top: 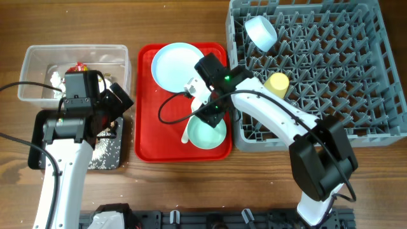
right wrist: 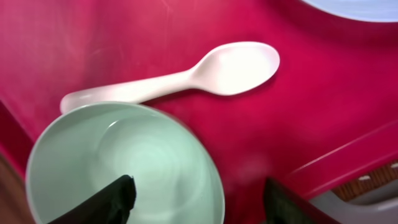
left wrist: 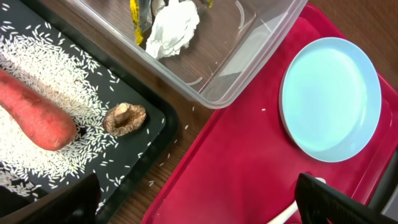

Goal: Sort waste into correct bins and load items into the dishwasher rack
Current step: 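Grasp the pale green bowl rim with the right gripper and lift it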

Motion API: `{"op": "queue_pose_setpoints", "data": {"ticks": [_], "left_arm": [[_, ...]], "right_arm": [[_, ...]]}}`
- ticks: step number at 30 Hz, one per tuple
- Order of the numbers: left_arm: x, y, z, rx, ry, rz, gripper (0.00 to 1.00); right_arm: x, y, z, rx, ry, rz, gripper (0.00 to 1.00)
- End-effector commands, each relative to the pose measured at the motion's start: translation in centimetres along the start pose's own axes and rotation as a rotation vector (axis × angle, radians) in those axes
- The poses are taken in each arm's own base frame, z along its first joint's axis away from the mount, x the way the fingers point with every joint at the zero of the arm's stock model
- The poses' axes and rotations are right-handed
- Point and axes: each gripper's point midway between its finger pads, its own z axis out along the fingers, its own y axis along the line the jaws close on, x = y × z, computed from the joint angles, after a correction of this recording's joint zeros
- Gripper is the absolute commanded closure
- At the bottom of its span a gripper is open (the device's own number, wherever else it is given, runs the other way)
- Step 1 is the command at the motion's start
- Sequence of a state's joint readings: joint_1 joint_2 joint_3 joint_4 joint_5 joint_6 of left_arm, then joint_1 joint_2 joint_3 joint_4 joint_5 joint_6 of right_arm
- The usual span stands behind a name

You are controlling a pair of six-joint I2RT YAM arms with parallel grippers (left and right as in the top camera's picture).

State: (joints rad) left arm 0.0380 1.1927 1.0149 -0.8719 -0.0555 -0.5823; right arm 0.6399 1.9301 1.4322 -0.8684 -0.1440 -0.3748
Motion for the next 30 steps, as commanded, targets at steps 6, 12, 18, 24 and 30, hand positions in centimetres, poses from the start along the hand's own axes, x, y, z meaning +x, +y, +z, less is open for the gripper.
{"op": "queue_pose_setpoints", "data": {"ticks": [6, 12, 18, 24, 30], "left_arm": [[-0.9, -0.1, -0.8, 0.004, -0.038, -0.016, 0.00], [-0.6, 0.1, -0.8, -0.005, -0.026, -0.015, 0.00], [-0.6, 0.2, -0.8, -0.006, -0.025, -0.015, 0.00], [-0.6, 0.2, -0.8, -0.006, -0.025, -0.015, 0.00], [-0.6, 0.2, -0.8, -0.006, -0.025, -0.015, 0.00]], "right_arm": [[2.2, 0.1, 3.4, -0.004, 0.054, -0.012, 0.43], [2.3, 0.0, 4.3, -0.001, 0.047, -0.012, 0.53], [2.2, -0.1, 4.6, 0.001, 0.043, -0.009, 0.96], [-0.2, -0.4, 2.1, 0.019, -0.043, 0.064, 0.96], [-3.8, -1.6, -6.7, 0.122, -0.269, 0.073, 0.96]]}}
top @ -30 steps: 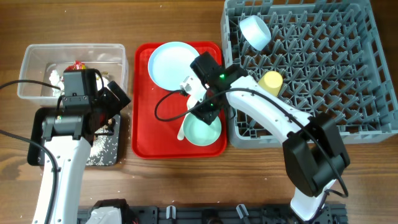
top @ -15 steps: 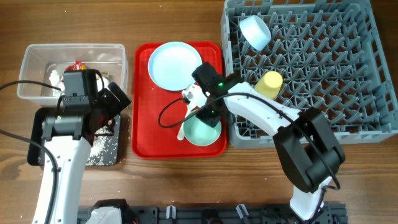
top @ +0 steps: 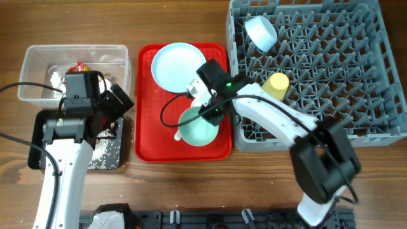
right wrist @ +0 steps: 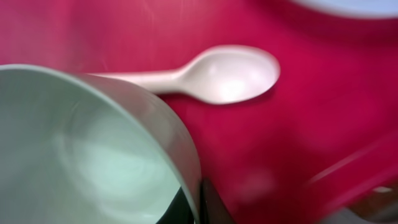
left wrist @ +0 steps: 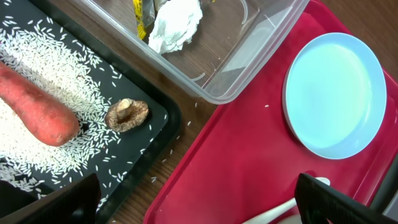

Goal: Sort waste into correct bins and load items into the dishwasher rack
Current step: 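Grasp the pale green bowl rim with the right gripper and lift it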

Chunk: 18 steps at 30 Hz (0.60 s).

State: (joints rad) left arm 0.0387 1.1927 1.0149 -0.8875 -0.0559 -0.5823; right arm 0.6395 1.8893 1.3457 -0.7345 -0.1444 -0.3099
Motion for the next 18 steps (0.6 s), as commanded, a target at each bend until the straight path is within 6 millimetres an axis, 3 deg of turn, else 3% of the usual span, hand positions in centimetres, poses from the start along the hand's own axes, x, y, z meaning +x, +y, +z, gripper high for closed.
{"op": "queue_pose_setpoints", "data": {"ticks": [1, 5, 6, 10, 13, 16, 18], "left_arm": [[-0.9, -0.1, -0.8, 0.005, -0.038, -0.015, 0.00], [-0.9, -0.1, -0.8, 0.005, -0.037, -0.016, 0.00], [-0.9, -0.1, -0.8, 0.005, -0.038, -0.015, 0.00], [-0.9, -0.1, -0.8, 0.005, -0.038, -0.015, 0.00], [-0.9, -0.1, -0.8, 0.005, -0.038, -0.016, 0.00], [-0.9, -0.1, -0.8, 0.005, -0.038, -0.015, 0.00], [-0.9, -0.1, -0.8, 0.005, -0.037, -0.015, 0.00]], "right_arm": [[-4.1, -2.2, -8.4, 0.135, -0.222, 0.031, 0.96], [-3.8, -8.6, -16.6, 0.444, -0.362, 0.165, 0.96], [-2.7, -11.3, -19.4, 0.570, -0.385, 0.223, 0.96], [2.9, -20.1, -27.3, 1.010, -0.378, 0.465, 0.96], [6.7, -25.8, -31.8, 1.245, -0.427, 0.648, 0.96], [9.4, -29.7, -33.6, 1.373, -0.457, 0.760, 0.96], [12.8, -32.3, -34.4, 1.559, -0.387, 0.873, 0.96]]}}
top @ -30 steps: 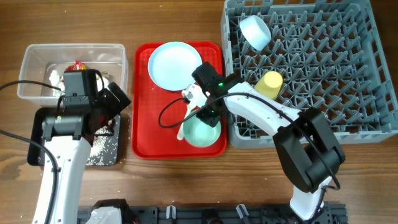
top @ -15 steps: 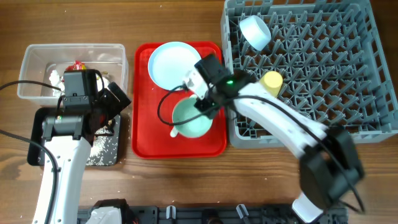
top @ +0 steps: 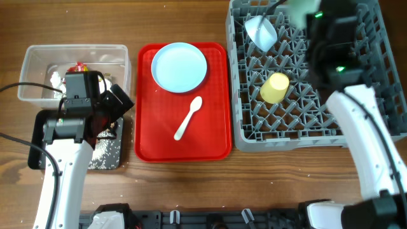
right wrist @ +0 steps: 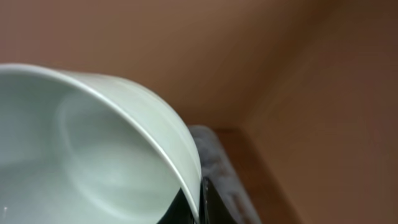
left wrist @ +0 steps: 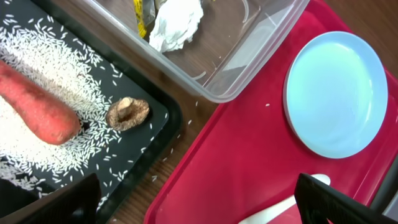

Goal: Sort waste into correct bins and load items into the dishwasher rack
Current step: 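Grasp the pale green bowl rim with the right gripper and lift it, then carry the green bowl right into the rack's back corner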

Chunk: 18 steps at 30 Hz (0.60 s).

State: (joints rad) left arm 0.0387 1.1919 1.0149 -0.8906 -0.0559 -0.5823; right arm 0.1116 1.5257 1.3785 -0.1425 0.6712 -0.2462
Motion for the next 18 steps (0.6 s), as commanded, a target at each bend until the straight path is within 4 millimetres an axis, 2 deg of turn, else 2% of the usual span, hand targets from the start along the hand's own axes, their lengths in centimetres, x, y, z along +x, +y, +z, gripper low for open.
{"op": "queue_pose_setpoints", "data": {"ticks": [1, 4, 5, 6, 9, 13, 18], "left_arm": [[-1.0, -0.1, -0.8, 0.006, -0.039, -0.015, 0.00], [-1.0, -0.1, -0.8, 0.006, -0.039, -0.015, 0.00], [-1.0, -0.1, -0.8, 0.006, -0.039, -0.015, 0.00], [-1.0, -0.1, -0.8, 0.006, -0.039, -0.015, 0.00], [-1.0, -0.1, -0.8, 0.006, -0.039, -0.015, 0.00], [-1.0, -0.1, -0.8, 0.006, -0.039, -0.015, 0.00], [-1.0, -0.1, -0.8, 0.006, -0.039, -0.015, 0.00]], "right_arm": [[3.3, -4.6, 4.0, 0.347, 0.094, -0.020, 0.96], [5.3, -3.4, 6.8, 0.423, 0.132, -0.163, 0.96], [6.0, -2.2, 7.9, 0.423, 0.137, -0.207, 0.96], [7.3, -0.1, 9.3, 0.413, 0.148, -0.293, 0.96], [9.5, 2.9, 10.9, 0.409, 0.168, -0.436, 0.96], [11.6, 7.0, 11.4, 0.362, 0.175, -0.522, 0.96], [12.0, 9.5, 10.6, 0.317, 0.165, -0.514, 0.95]]}}
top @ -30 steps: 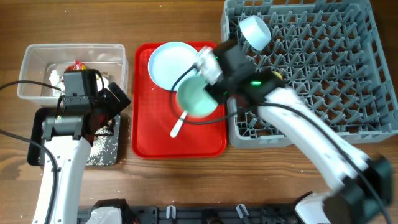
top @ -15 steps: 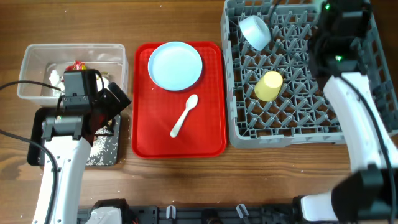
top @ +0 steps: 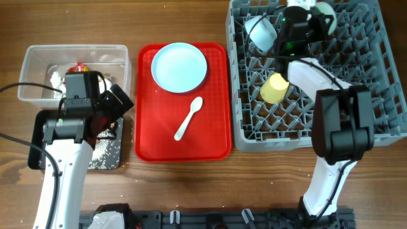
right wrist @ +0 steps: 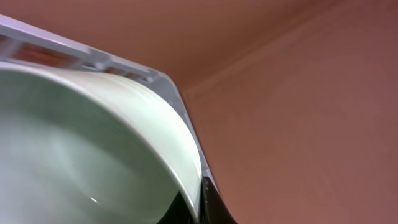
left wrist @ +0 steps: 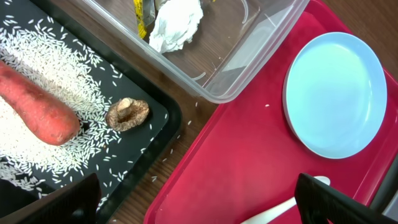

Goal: Sort waste into correct bins and load items into the dishwasher rack
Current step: 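Carry the green bowl right into the rack's back corner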

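Note:
A pale green bowl (top: 325, 11) hangs at the far edge of the grey dishwasher rack (top: 356, 95), with my right gripper (top: 310, 14) shut on its rim. In the right wrist view the bowl (right wrist: 87, 149) fills the left side, its rim pinched in my right gripper (right wrist: 200, 202). A white bowl (top: 261, 32) and a yellow cup (top: 276, 88) sit in the rack. On the red tray (top: 149, 137) lie a light blue plate (top: 180, 67) and a white spoon (top: 189, 118). My left gripper (left wrist: 199, 211) is open above the tray's left edge, holding nothing.
A clear bin (top: 38, 57) at far left holds a white tissue (left wrist: 176, 23) and wrappers. In front of it a black tray (left wrist: 158, 121) carries scattered rice, a carrot (left wrist: 37, 115) and a mushroom (left wrist: 127, 113). The rack's edge (right wrist: 81, 46) shows behind the bowl.
My right wrist has shifted left along the rack's far edge, and the green bowl now sits to its right, still gripped. The left arm has not moved.
My right gripper was open around the green bowl's rim on the red tray. Then it was shut on the rim, the bowl nearer the tray's middle. Then the bowl was off the tray, above the rack's far side, where it still is.

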Motion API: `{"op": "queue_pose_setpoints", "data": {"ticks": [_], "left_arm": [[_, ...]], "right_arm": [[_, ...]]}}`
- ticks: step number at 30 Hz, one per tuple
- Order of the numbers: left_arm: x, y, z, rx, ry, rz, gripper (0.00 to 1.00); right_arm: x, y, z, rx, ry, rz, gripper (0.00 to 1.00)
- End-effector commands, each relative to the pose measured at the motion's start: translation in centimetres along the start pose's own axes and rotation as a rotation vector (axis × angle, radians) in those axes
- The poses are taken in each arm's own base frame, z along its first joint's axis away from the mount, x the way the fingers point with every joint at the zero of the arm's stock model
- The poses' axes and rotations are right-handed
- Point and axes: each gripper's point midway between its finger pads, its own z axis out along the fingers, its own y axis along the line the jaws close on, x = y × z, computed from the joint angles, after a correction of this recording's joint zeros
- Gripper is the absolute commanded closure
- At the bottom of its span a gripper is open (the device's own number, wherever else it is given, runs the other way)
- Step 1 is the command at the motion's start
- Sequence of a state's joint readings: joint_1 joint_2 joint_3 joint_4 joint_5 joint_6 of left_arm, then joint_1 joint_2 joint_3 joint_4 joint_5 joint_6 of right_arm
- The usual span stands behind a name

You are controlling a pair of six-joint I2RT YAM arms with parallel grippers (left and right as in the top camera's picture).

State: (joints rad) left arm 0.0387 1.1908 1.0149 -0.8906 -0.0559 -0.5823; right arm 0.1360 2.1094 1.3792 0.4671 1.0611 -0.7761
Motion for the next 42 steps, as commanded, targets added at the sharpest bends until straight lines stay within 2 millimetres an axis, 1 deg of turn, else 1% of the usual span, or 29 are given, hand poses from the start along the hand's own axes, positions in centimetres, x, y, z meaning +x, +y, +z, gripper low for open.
{"op": "queue_pose_setpoints", "data": {"ticks": [1, 4, 7, 8, 9, 10, 11, 12, 13, 16, 17, 19, 21, 23, 24, 27, 30, 31, 33, 34, 36, 37, 38, 39, 40, 41, 42], "left_arm": [[-1.0, -0.1, -0.8, 0.006, -0.039, -0.016, 0.00], [-1.0, -0.1, -0.8, 0.006, -0.039, -0.015, 0.00], [-1.0, -0.1, -0.8, 0.006, -0.039, -0.015, 0.00], [-0.9, -0.1, -0.8, 0.005, -0.038, -0.015, 0.00], [-0.9, -0.1, -0.8, 0.005, -0.038, -0.015, 0.00], [-0.9, -0.1, -0.8, 0.005, -0.038, -0.015, 0.00], [-0.9, -0.1, -0.8, 0.005, -0.038, -0.015, 0.00], [-1.0, -0.1, -0.8, 0.006, -0.039, -0.016, 0.00], [-1.0, -0.1, -0.8, 0.006, -0.039, -0.015, 0.00], [-1.0, -0.1, -0.8, 0.006, -0.039, -0.015, 0.00], [-0.9, -0.1, -0.8, 0.005, -0.038, -0.015, 0.00], [-0.9, -0.1, -0.8, 0.005, -0.038, -0.015, 0.00], [-1.0, -0.1, -0.8, 0.006, -0.039, -0.015, 0.00], [-0.9, -0.1, -0.8, 0.005, -0.038, -0.015, 0.00], [-0.9, -0.1, -0.8, 0.005, -0.038, -0.015, 0.00], [-1.0, -0.1, -0.8, 0.006, -0.039, -0.016, 0.00], [-0.9, -0.1, -0.8, 0.005, -0.038, -0.015, 0.00], [-1.0, -0.1, -0.8, 0.006, -0.039, -0.015, 0.00], [-0.9, -0.1, -0.8, 0.005, -0.038, -0.015, 0.00], [-0.9, -0.1, -0.8, 0.005, -0.038, -0.016, 0.00], [-1.0, -0.1, -0.8, 0.006, -0.039, -0.016, 0.00], [-1.0, -0.1, -0.8, 0.006, -0.039, -0.015, 0.00], [-1.0, -0.1, -0.8, 0.006, -0.039, -0.015, 0.00], [-0.9, -0.1, -0.8, 0.005, -0.038, -0.015, 0.00], [-1.0, -0.1, -0.8, 0.006, -0.039, -0.015, 0.00], [-1.0, -0.1, -0.8, 0.006, -0.039, -0.015, 0.00], [-0.9, -0.1, -0.8, 0.005, -0.038, -0.016, 0.00]], "right_arm": [[-0.2, 1.6, -1.1, -0.025, -0.002, 0.000, 0.96], [0.0, 2.4, -1.5, -0.051, 0.004, 0.010, 0.96], [0.2, 2.7, -1.7, -0.060, 0.009, -0.006, 0.95], [0.2, 2.8, -1.8, -0.062, 0.008, -0.008, 0.85], [0.0, 2.9, -2.0, -0.064, 0.004, -0.010, 0.80], [-0.1, 3.0, -2.2, -0.067, 0.000, -0.011, 0.71], [-0.2, 3.1, -2.3, -0.069, -0.003, -0.011, 0.66], [-0.4, 3.2, -2.6, -0.071, -0.008, -0.012, 0.63], [-0.7, 3.3, -2.9, -0.070, -0.016, -0.017, 0.50], [-1.1, 2.0, -3.3, -0.010, -0.008, 0.013, 0.30], [-1.4, 1.4, -3.5, 0.010, -0.008, 0.003, 0.26], [-2.0, 0.6, -4.1, 0.017, -0.018, -0.025, 0.21], [-2.6, -0.7, -4.8, 0.032, -0.021, -0.010, 0.18], [-3.1, -2.3, -5.2, 0.047, -0.025, 0.012, 0.18], [-3.4, -3.9, -5.5, 0.062, -0.023, 0.036, 0.17], [-4.8, -7.5, -7.2, 0.058, -0.057, 0.080, 0.17], [-6.3, -9.3, -9.2, 0.029, -0.111, 0.103, 0.17], [-6.5, -9.5, -9.6, 0.012, -0.124, 0.095, 0.18], [-6.2, -9.0, -9.8, -0.015, -0.122, 0.075, 0.18], [-6.0, -8.1, -9.8, -0.045, -0.120, 0.056, 0.18], [-5.2, -5.3, -10.0, -0.164, -0.120, 0.081, 0.23], [-4.8, -3.9, -10.4, -0.228, -0.115, 0.096, 0.28], [-4.3, -2.7, -10.7, -0.289, -0.104, 0.116, 0.34], [-3.7, -1.4, -11.0, -0.352, -0.083, 0.150, 0.54], [-3.0, -0.3, -11.1, -0.413, -0.054, 0.186, 0.70], [-2.5, 0.5, -11.2, -0.463, -0.034, 0.206, 0.75], [-1.8, 1.4, -11.2, -0.528, -0.007, 0.234, 0.83]]}}
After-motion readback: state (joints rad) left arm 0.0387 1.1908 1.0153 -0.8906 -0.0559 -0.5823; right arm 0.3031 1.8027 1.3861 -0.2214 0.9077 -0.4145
